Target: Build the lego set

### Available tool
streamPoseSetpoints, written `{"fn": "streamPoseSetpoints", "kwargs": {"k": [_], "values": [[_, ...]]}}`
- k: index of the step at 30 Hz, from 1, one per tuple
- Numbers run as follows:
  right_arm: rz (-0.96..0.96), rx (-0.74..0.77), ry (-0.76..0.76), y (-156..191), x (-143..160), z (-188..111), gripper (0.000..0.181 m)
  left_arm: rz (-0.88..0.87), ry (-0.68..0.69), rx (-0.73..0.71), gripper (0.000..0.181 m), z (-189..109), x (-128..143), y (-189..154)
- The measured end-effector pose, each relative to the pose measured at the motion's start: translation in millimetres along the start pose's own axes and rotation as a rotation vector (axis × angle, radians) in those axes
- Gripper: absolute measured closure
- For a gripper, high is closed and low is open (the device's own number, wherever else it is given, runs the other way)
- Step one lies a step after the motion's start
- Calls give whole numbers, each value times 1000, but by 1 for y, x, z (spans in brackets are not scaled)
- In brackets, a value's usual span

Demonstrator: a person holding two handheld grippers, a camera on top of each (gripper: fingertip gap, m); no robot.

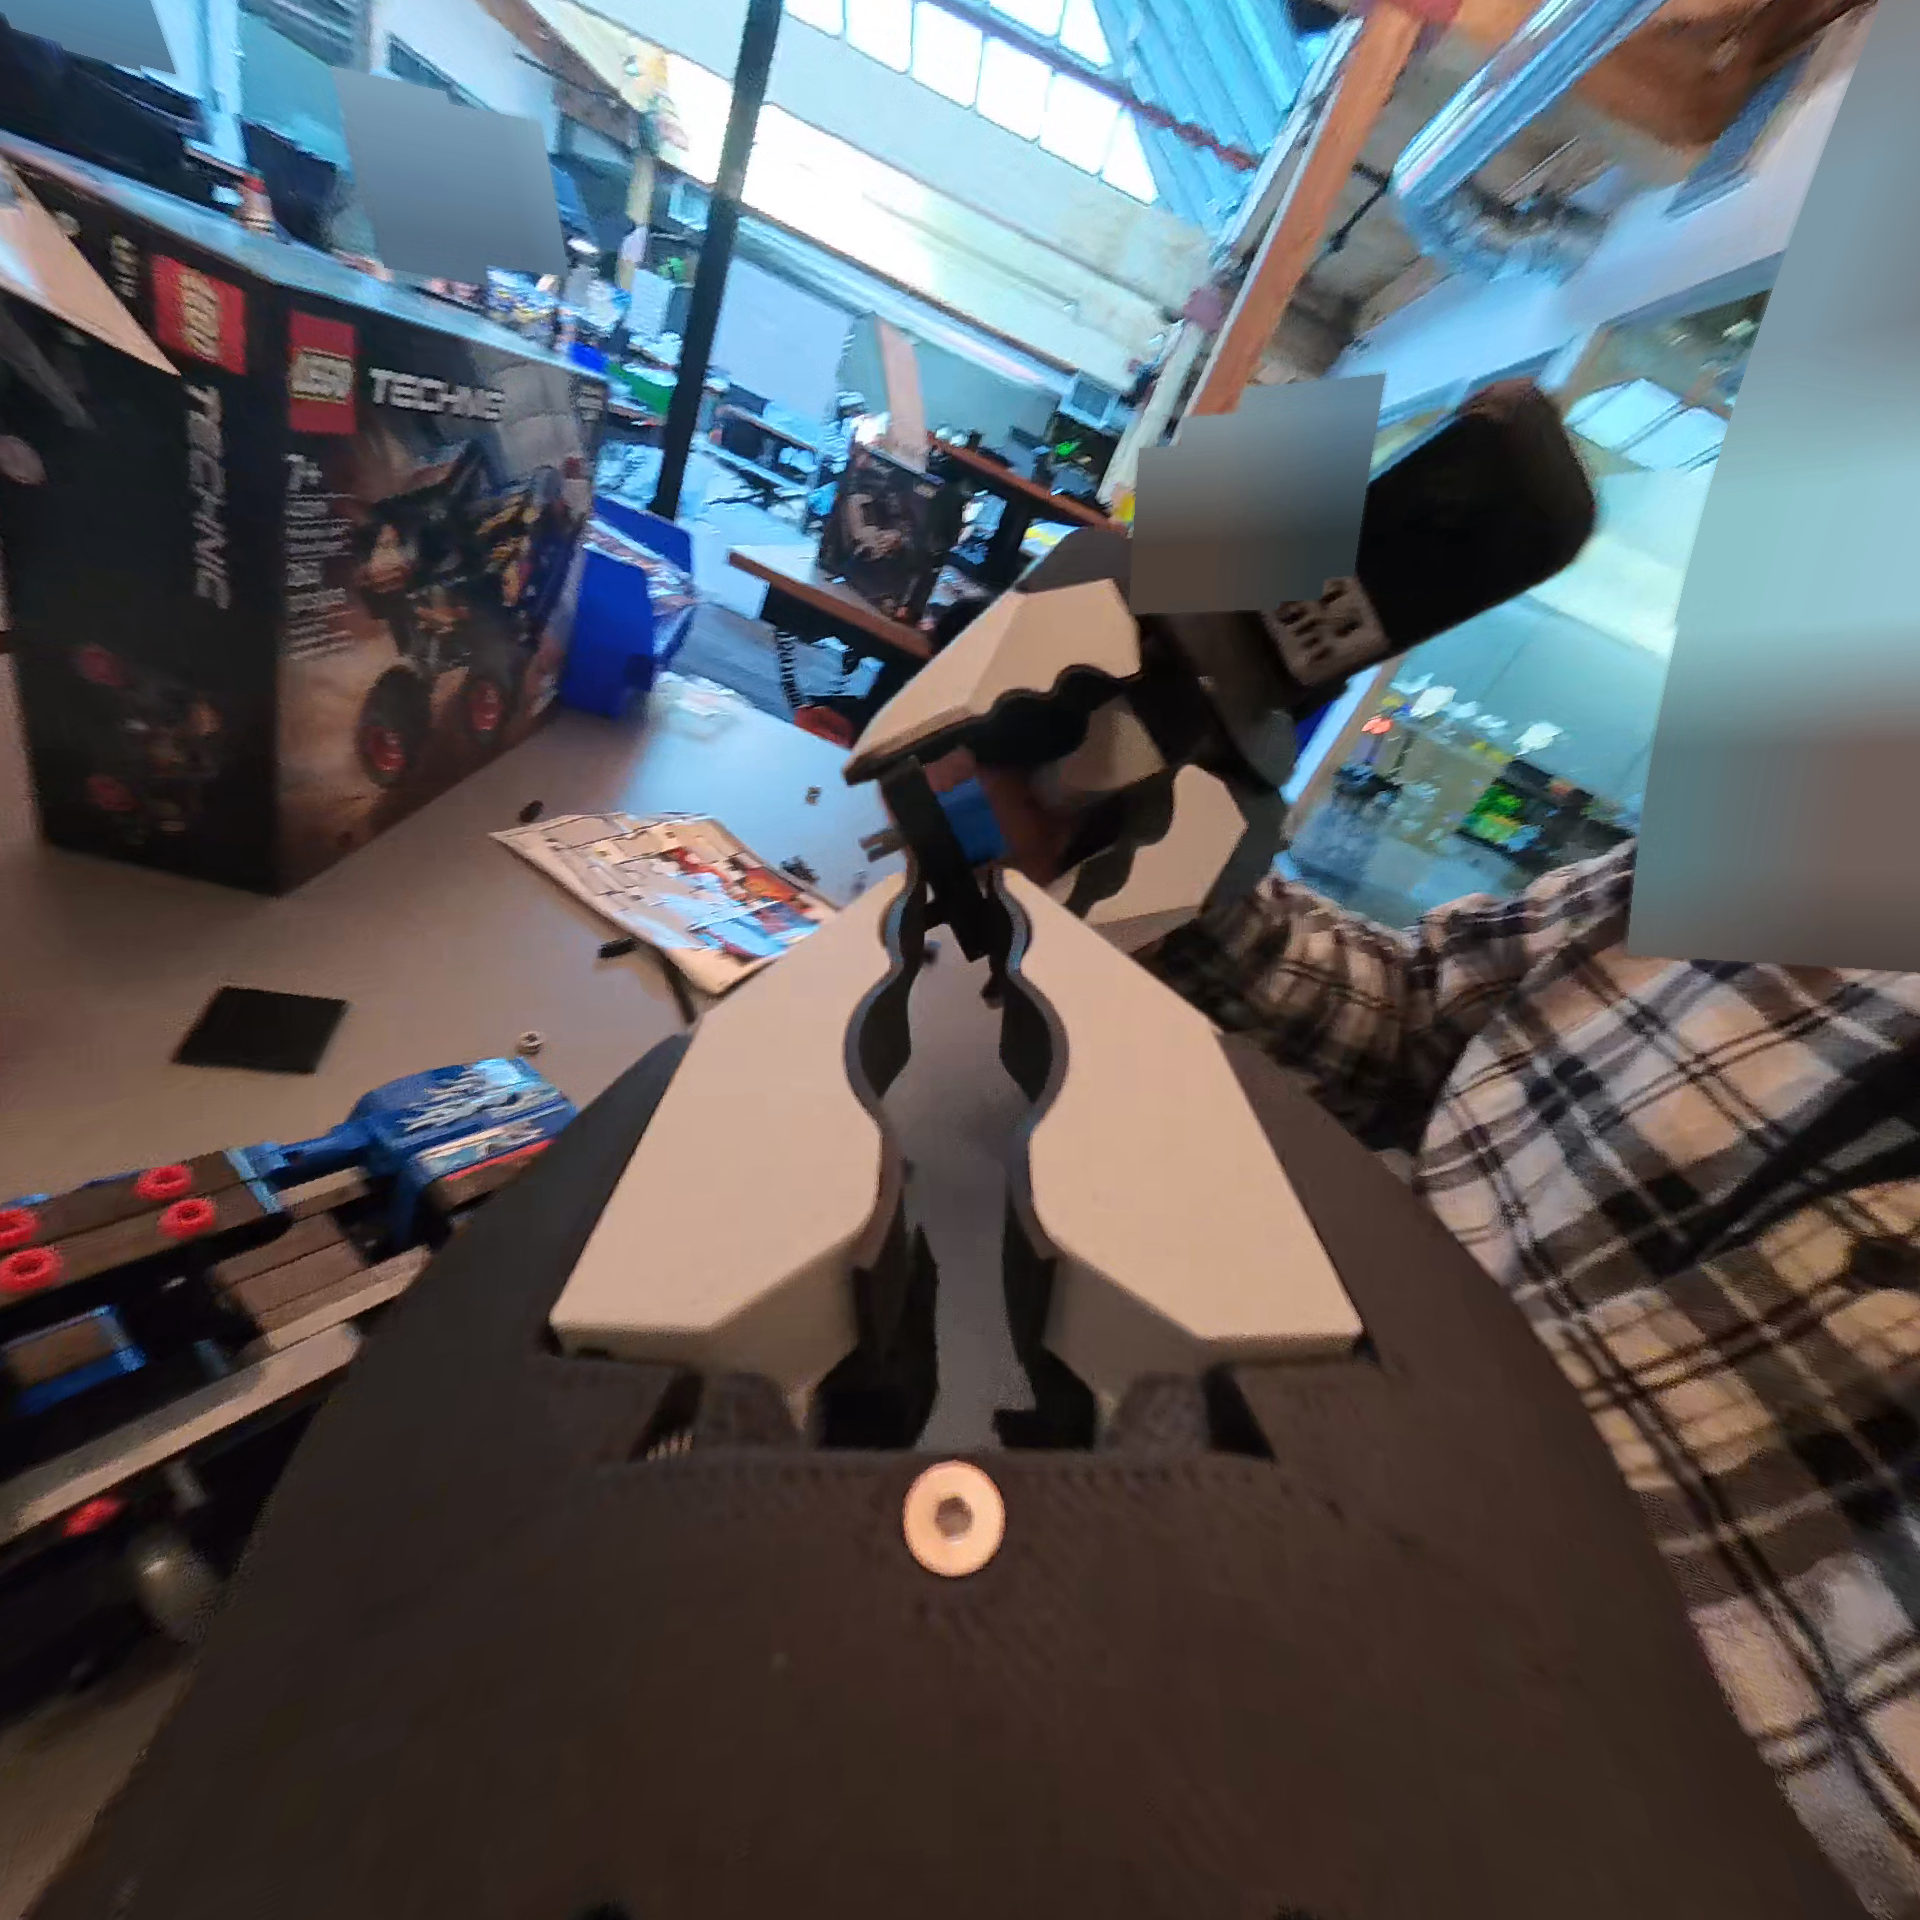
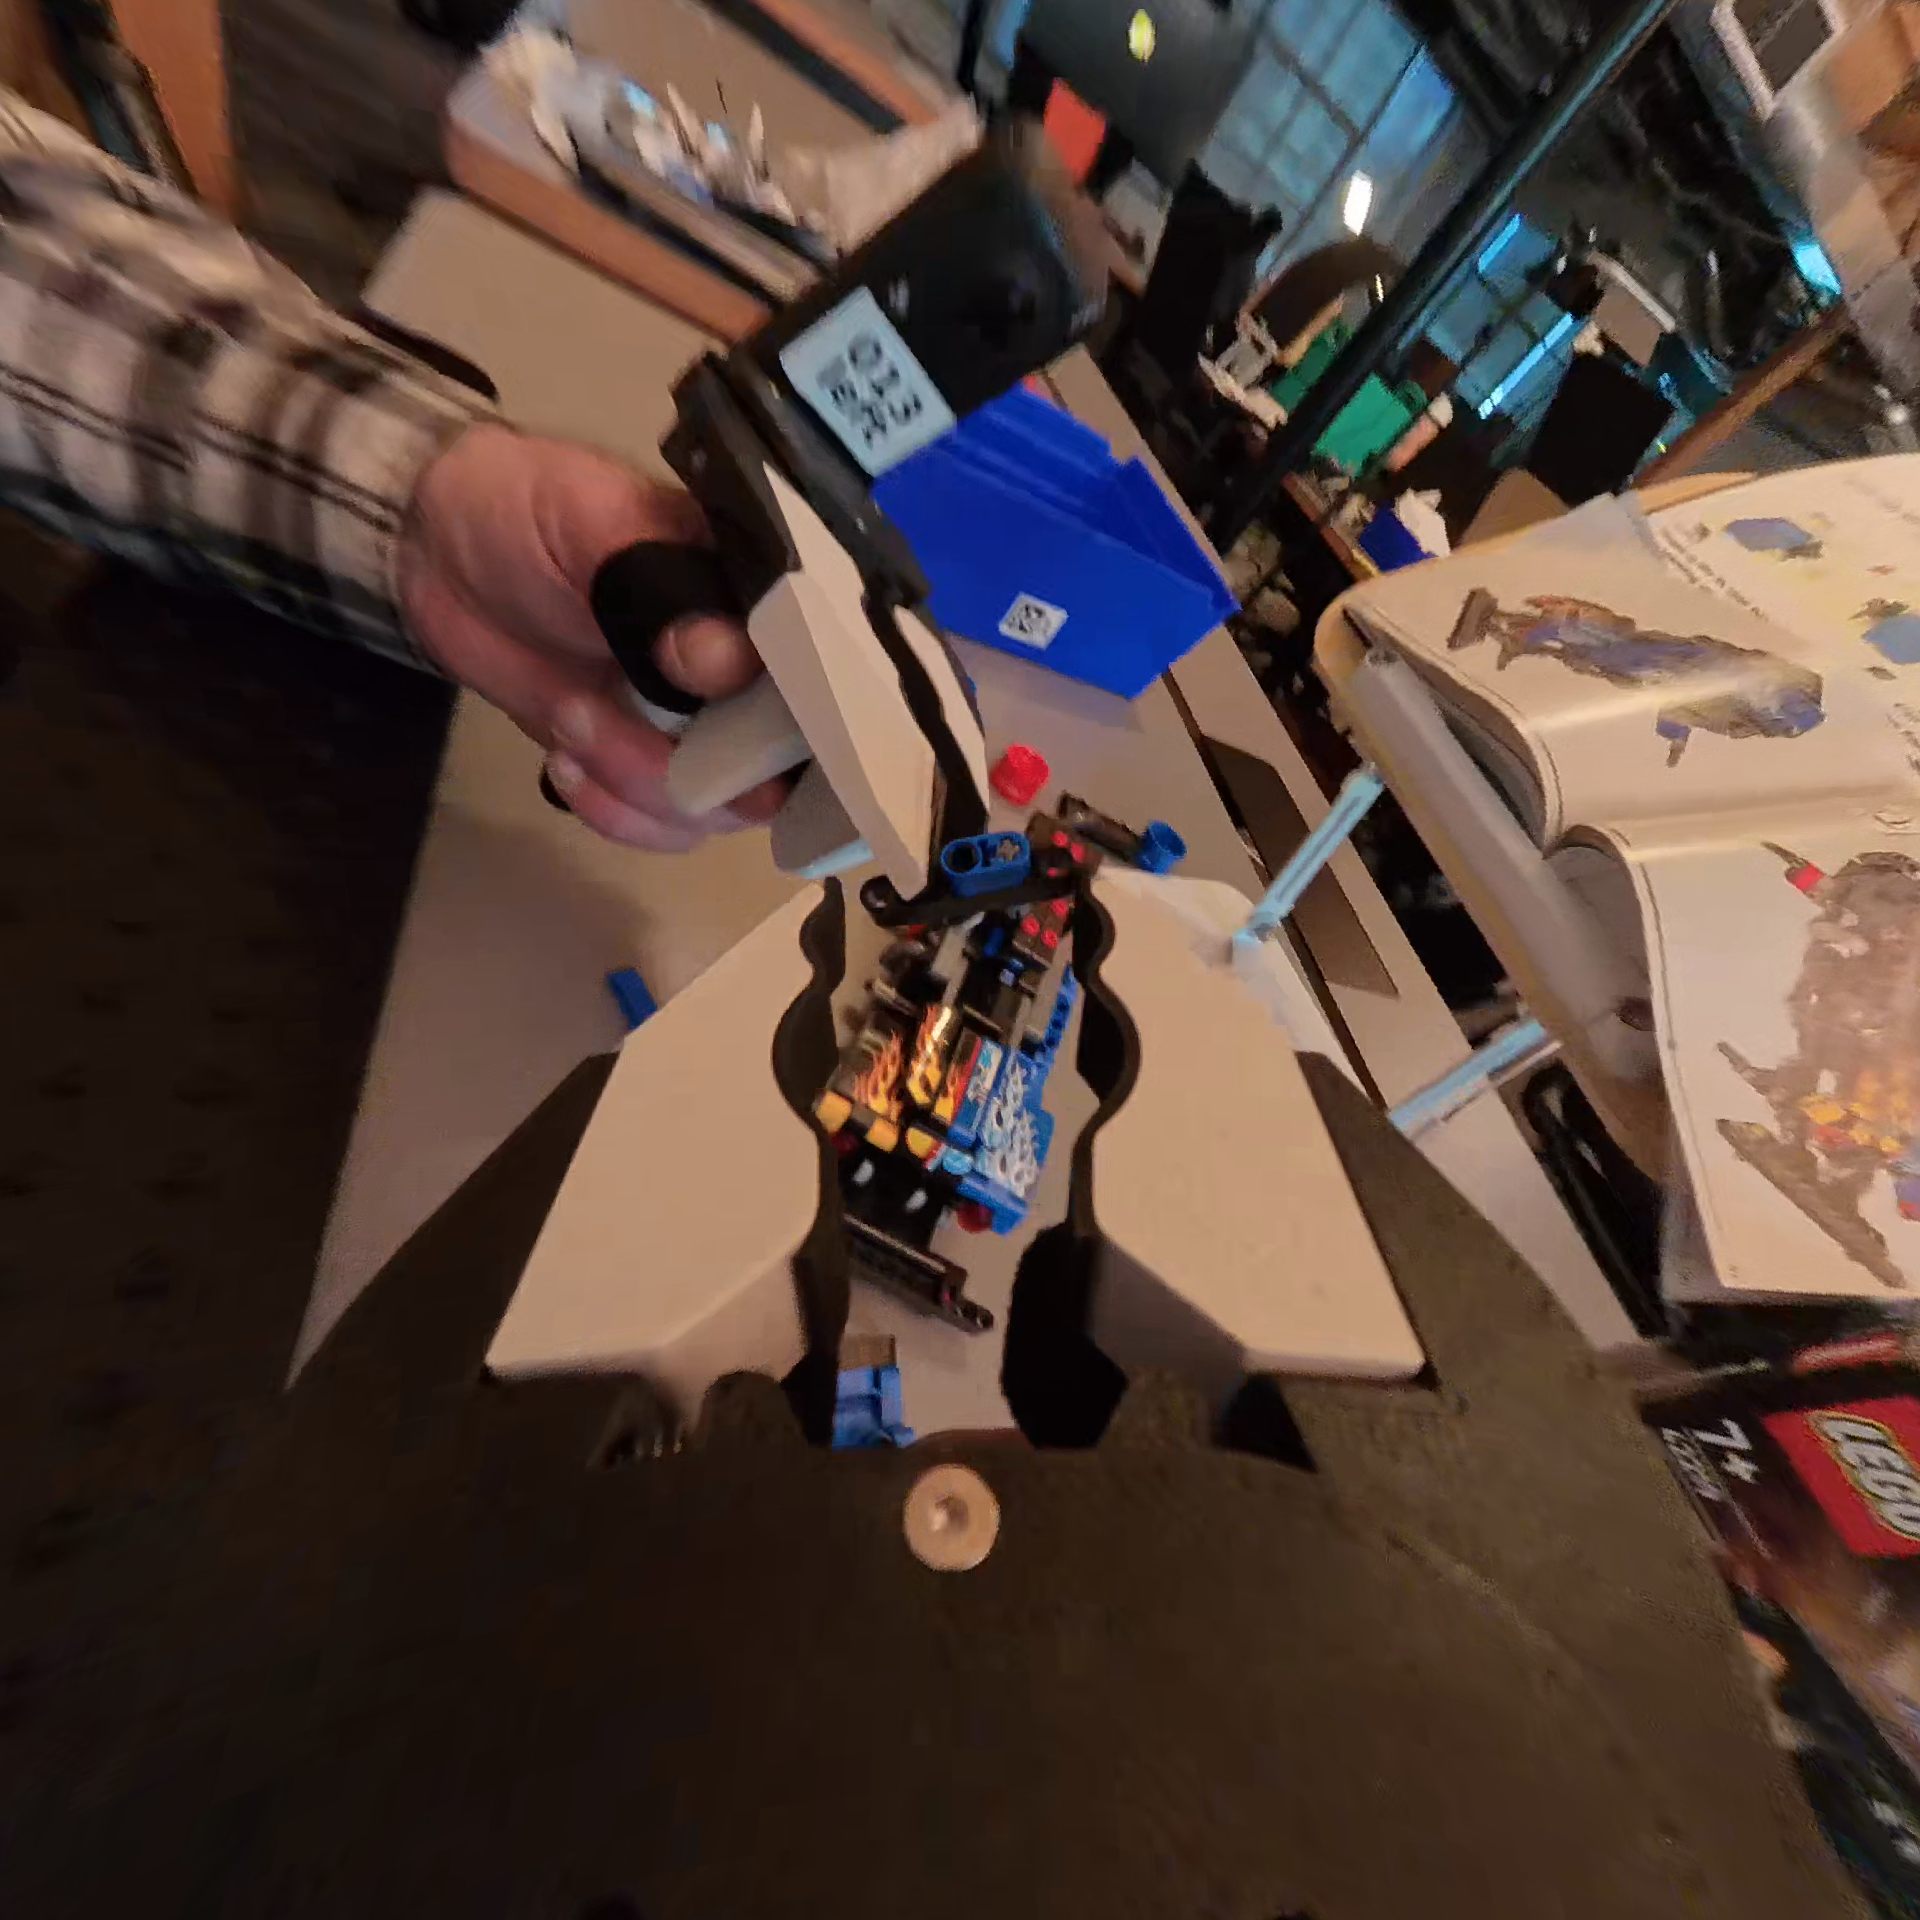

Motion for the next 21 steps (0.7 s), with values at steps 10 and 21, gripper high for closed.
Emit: {"fn": "streamPoseSetpoints", "kwargs": {"k": [10, 21], "values": [[162, 76, 120, -8, 7, 8, 148, 209, 4, -315, 172, -5, -6, 1], [745, -91, -218, -30, 23, 9, 173, 688, 97, -621, 173, 6, -2, -21]]}}
Point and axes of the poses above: each gripper's, where its closed fingertips meet, z out along the fingers, x out of its underside, y = z × x across the jaws, the point moved 10 cm from there along -z, back along the fingers, and after that the axes turned 8 degrees about -x, right-handed, at the moved point
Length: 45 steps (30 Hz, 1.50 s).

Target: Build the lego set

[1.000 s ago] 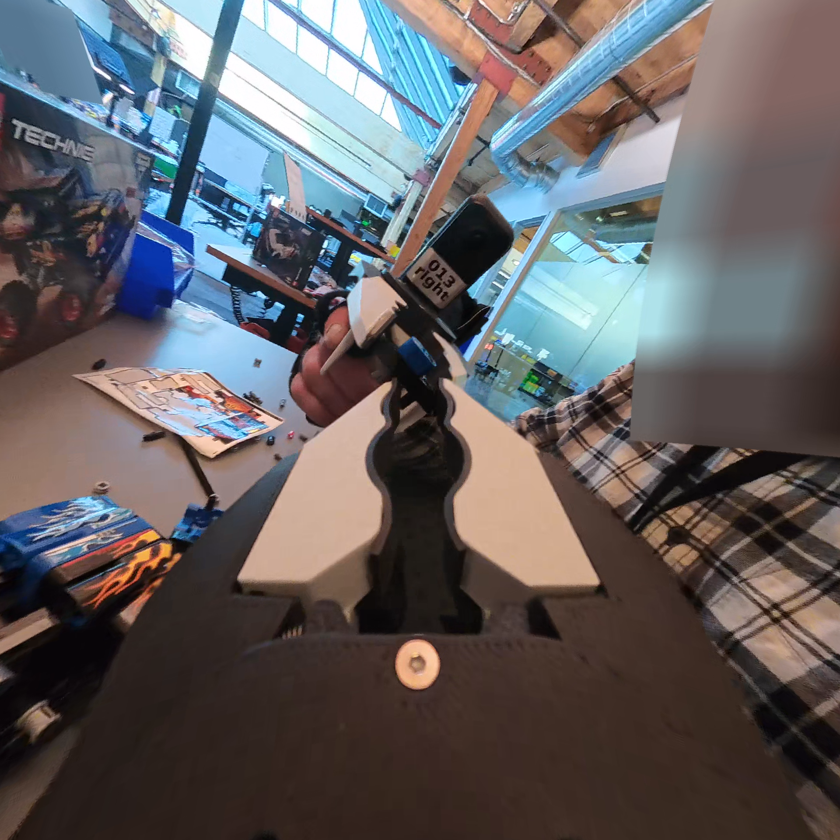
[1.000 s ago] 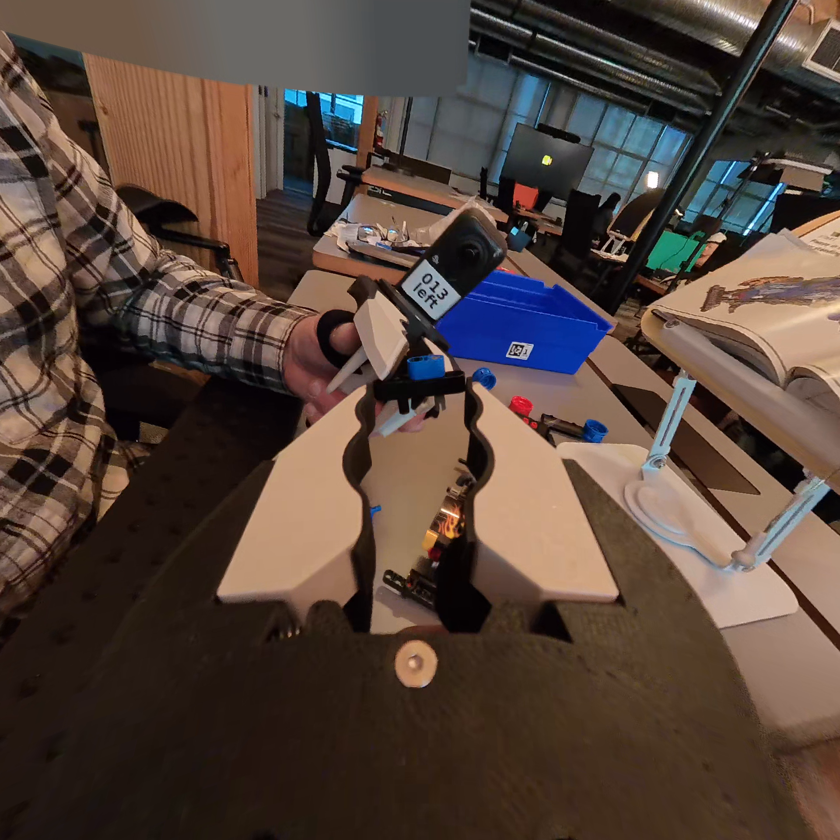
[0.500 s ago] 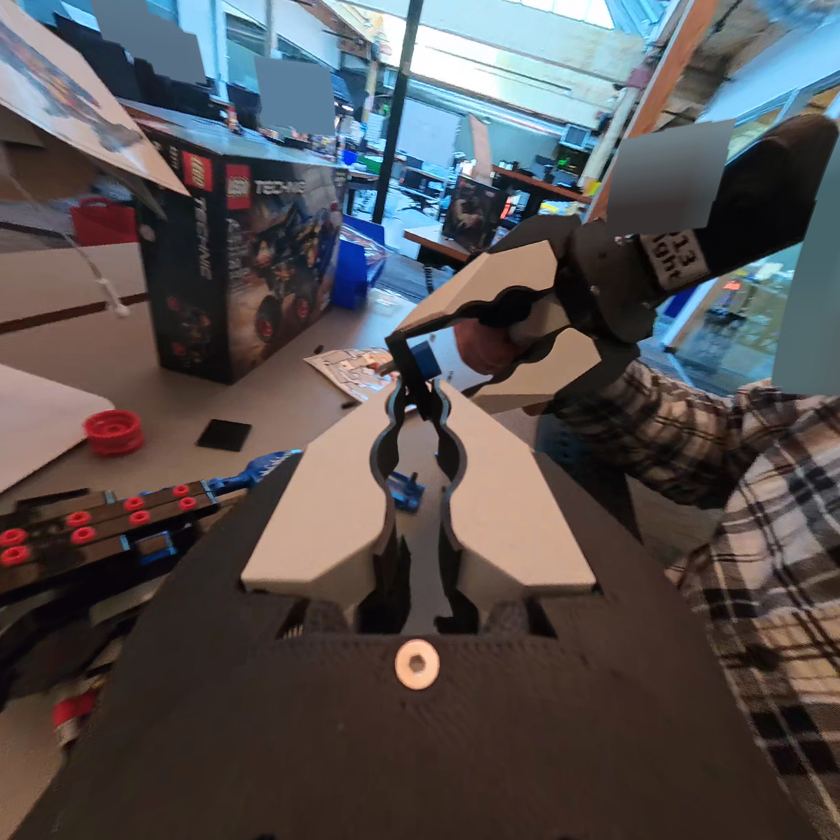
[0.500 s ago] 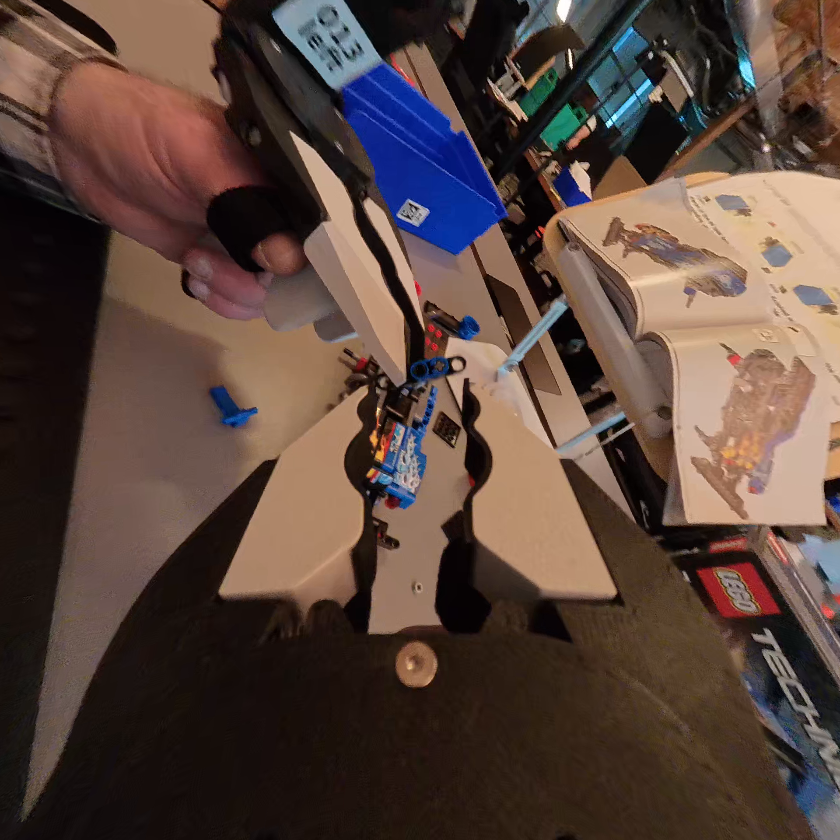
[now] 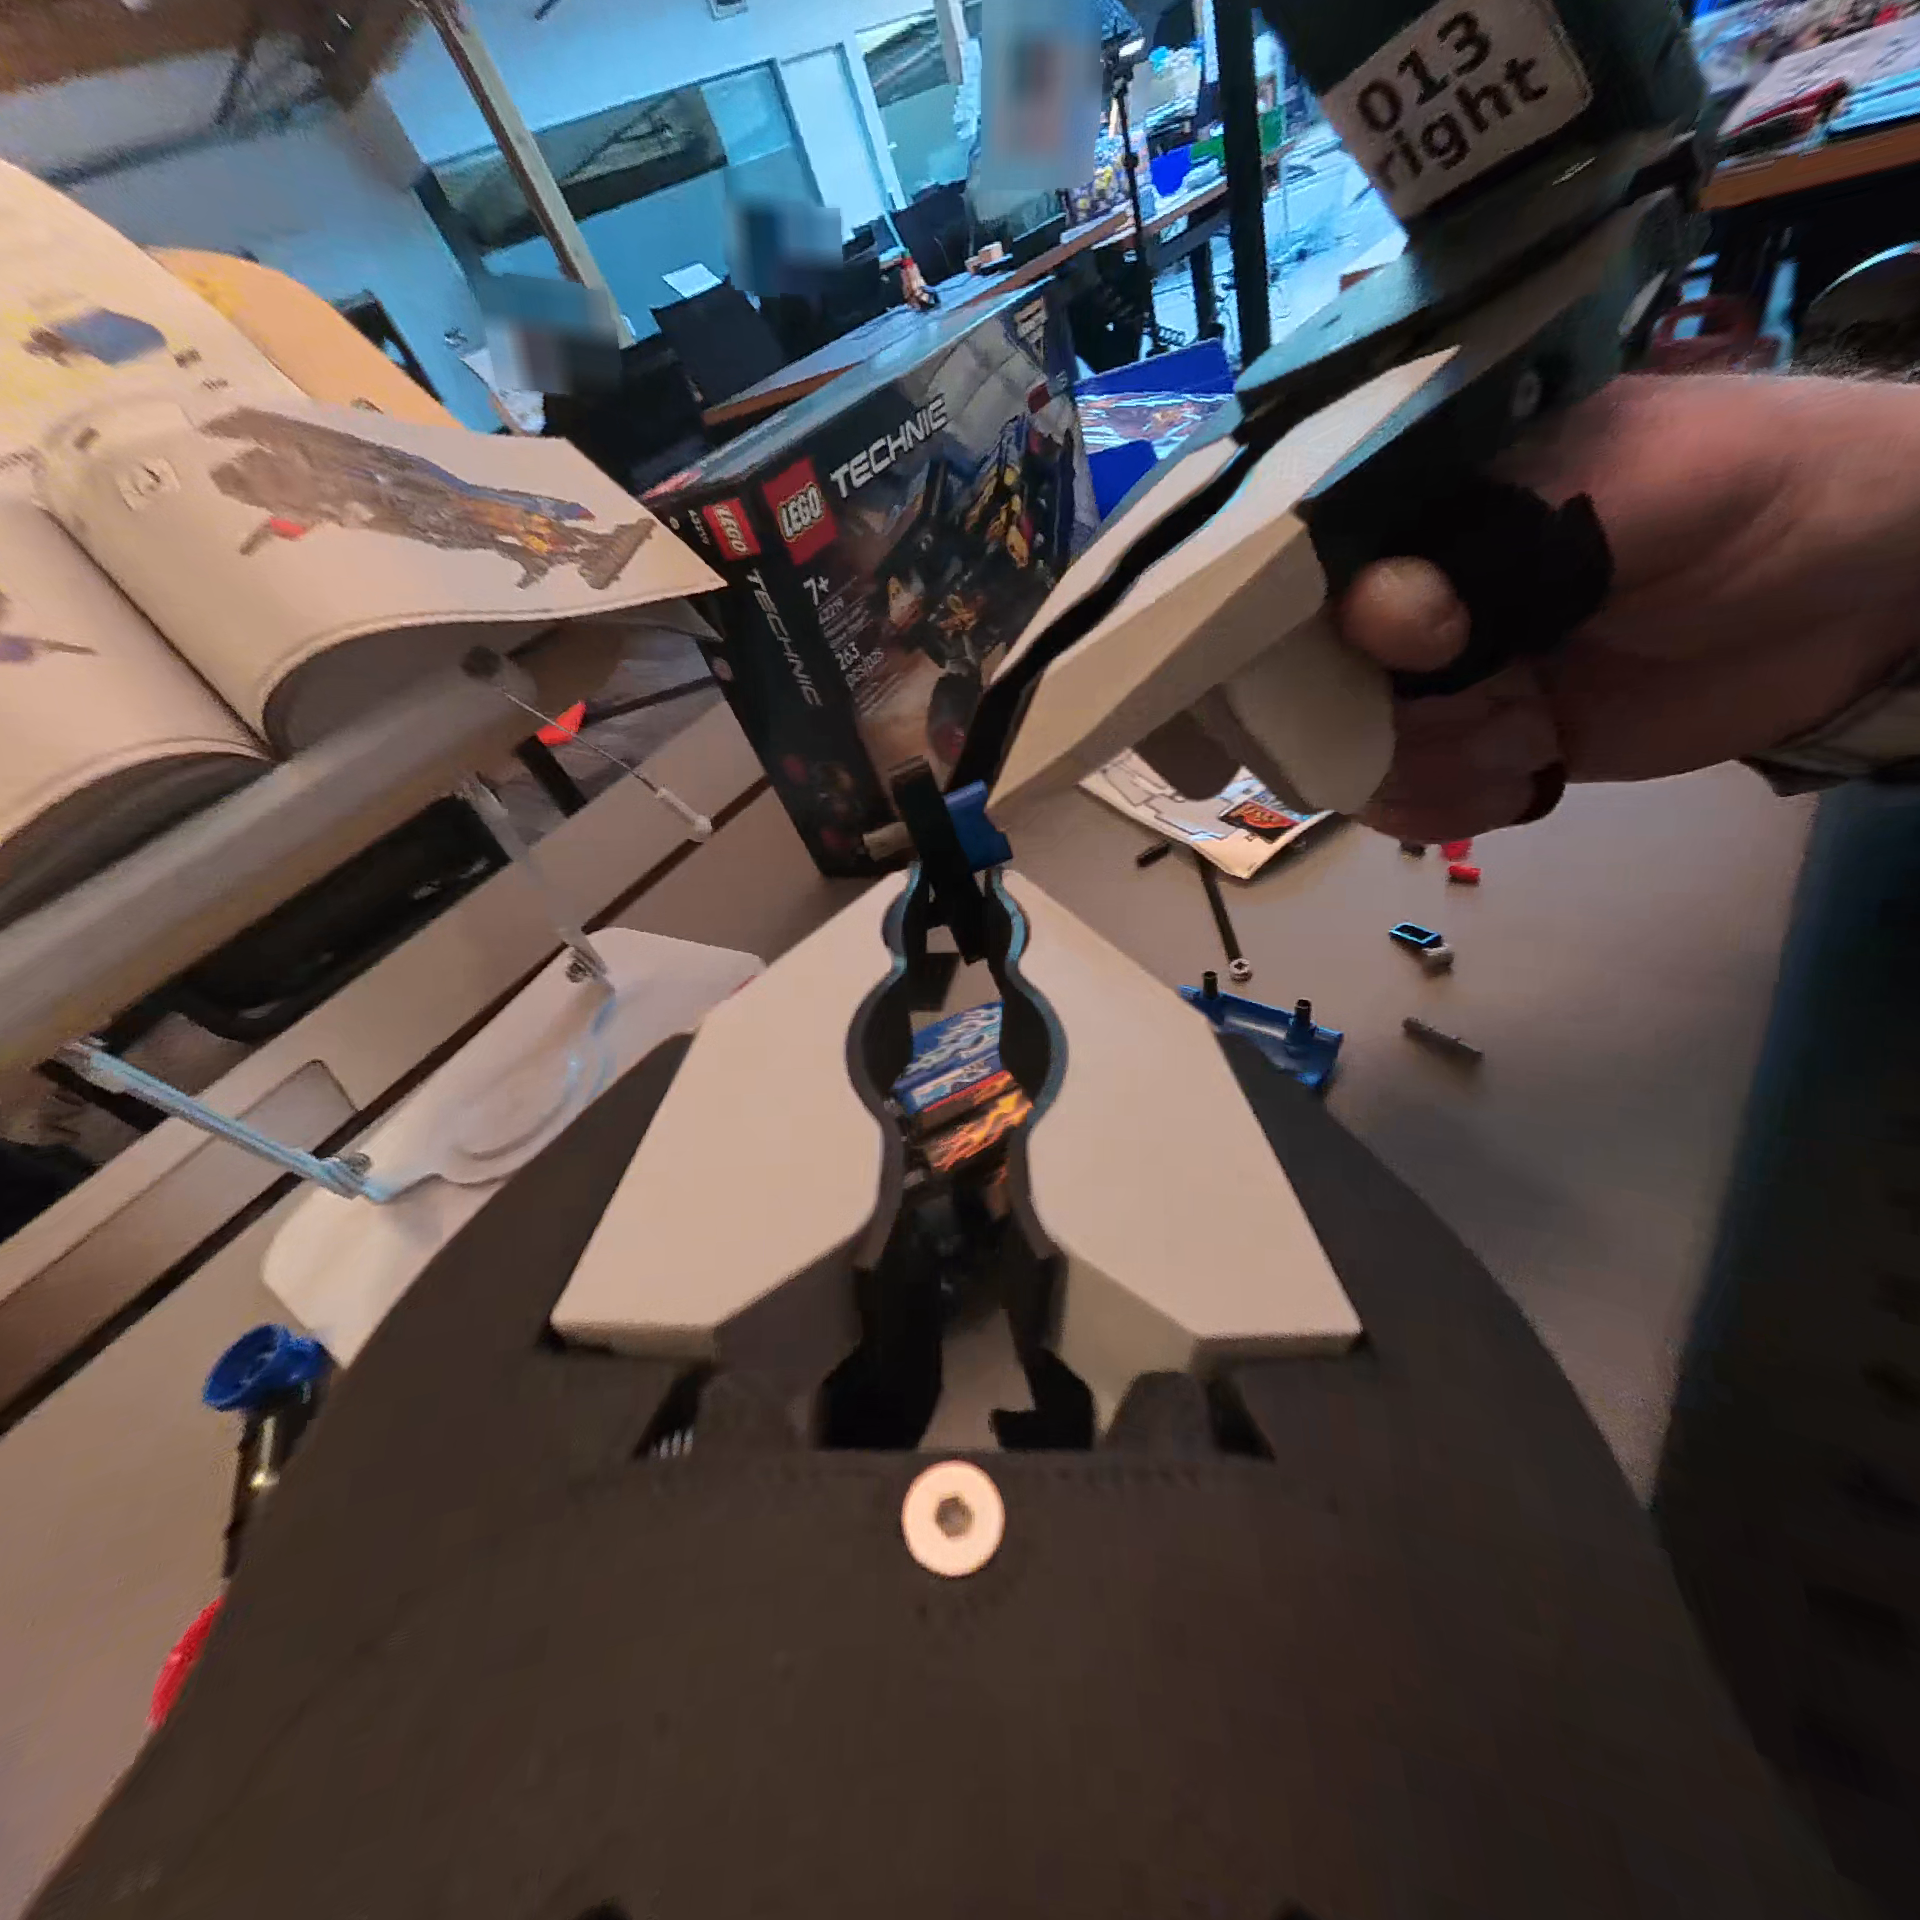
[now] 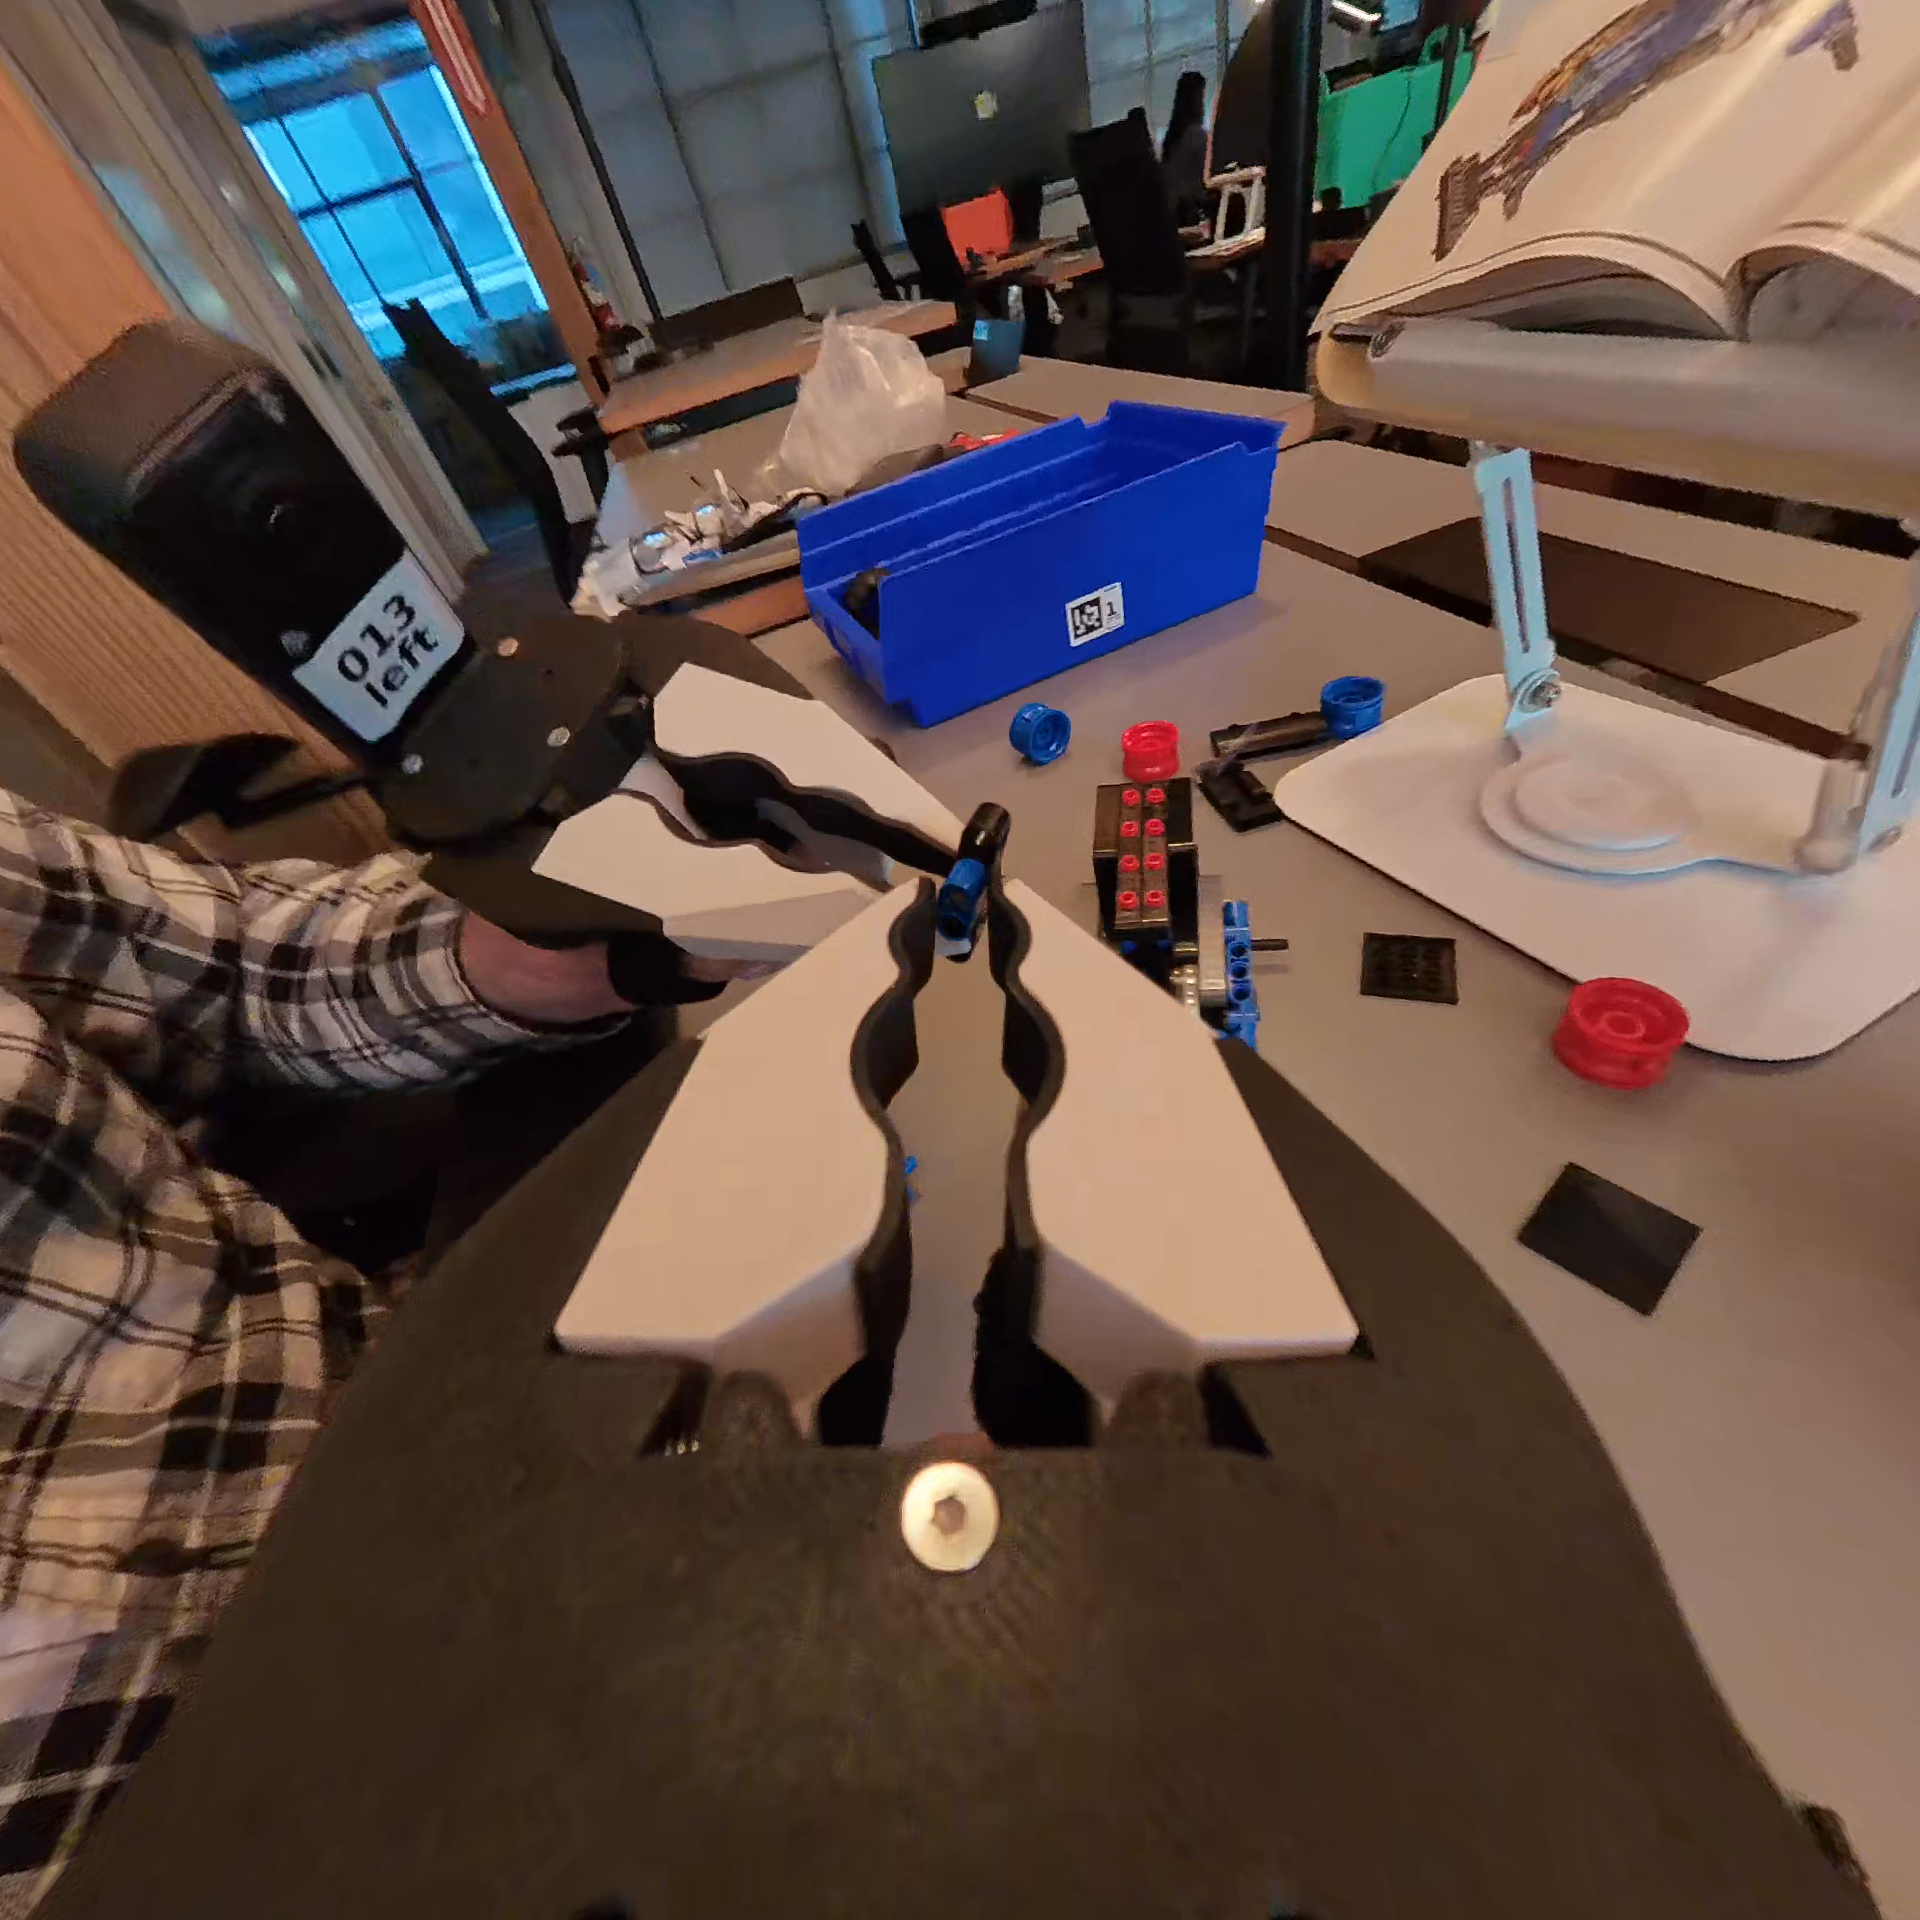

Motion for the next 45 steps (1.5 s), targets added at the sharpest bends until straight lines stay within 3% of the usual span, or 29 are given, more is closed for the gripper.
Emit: {"fn": "streamPoseSetpoints", "kwargs": {"k": [6, 12, 16, 19, 24, 26, 28, 36, 42, 43, 45], "values": [[2, 10, 3, 0, 1, 3, 165, 89, -16, -67, 173, -3, -3, -6], [-3, -26, 31, 0, 2, 6, 175, 104, -12, -62, 171, -6, 0, -5], [34, -77, -23, -11, 2, 0, 176, 86, 69, -109, 138, -4, 6, 13], [62, -109, -69, -23, 1, -9, 176, -6, 215, -131, 110, 5, 20, 37], [-148, -17, 18, -32, -1, -13, 176, -176, 413, -62, 86, 26, 50, 55], [-270, 38, 76, -31, 0, -11, 175, -177, 411, -87, 89, 30, 51, 55], [-399, 91, 122, -27, 1, -9, 176, -188, 402, -102, 103, 31, 49, 59], [-1014, 324, 307, -3, 10, 1, 175, -134, 422, -98, 109, 41, 52, 65], [-1168, 368, 361, 0, 15, 4, 175, -70, 411, 12, 111, 47, 52, 74], [-1165, 366, 363, -1, 15, 4, 175, -53, 394, 54, 120, 47, 51, 74], [-1168, 362, 356, -2, 15, 2, 175, -21, 354, 164, 158, 49, 49, 70]]}}
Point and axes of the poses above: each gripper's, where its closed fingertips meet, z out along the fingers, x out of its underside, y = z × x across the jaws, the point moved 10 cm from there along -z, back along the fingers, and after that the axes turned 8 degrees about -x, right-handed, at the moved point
